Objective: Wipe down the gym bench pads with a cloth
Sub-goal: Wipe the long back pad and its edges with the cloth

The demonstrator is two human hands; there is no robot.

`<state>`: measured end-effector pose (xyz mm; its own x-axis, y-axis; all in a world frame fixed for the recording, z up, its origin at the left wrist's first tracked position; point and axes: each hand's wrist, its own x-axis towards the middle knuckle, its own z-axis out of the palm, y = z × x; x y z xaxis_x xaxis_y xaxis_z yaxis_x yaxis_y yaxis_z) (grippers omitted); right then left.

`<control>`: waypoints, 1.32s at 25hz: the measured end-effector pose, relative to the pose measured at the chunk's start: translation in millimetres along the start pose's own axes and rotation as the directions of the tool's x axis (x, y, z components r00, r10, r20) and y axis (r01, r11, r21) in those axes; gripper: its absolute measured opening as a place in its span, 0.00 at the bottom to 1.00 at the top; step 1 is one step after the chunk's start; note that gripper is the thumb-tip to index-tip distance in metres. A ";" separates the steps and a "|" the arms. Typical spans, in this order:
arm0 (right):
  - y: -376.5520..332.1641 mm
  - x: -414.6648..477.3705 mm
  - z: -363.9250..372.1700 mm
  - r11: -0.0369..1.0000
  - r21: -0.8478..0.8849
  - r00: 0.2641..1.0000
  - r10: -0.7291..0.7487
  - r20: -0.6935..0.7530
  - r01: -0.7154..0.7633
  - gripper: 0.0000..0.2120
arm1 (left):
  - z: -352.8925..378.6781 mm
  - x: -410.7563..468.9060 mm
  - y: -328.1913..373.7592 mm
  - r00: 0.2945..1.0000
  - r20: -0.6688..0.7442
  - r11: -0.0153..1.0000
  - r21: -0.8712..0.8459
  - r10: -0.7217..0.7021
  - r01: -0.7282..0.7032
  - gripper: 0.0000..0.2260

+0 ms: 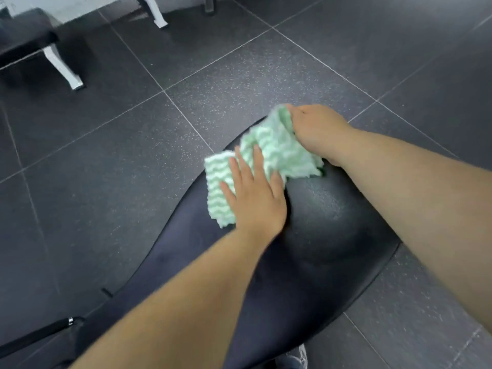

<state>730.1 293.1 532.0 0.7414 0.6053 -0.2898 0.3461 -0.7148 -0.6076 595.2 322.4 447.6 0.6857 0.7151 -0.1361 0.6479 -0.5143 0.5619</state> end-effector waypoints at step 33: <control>-19.4 20.3 37.1 0.961 -0.190 0.921 0.120 -0.371 -0.202 0.17 | -42.8 67.3 -79.2 0.945 0.076 0.948 -0.028 0.319 -0.318 0.23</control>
<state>717.0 332.3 510.4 0.9374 0.3419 -0.0659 0.2923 -0.8756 -0.3845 575.8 431.5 428.9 0.8797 0.4754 -0.0111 0.3867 -0.7017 0.5984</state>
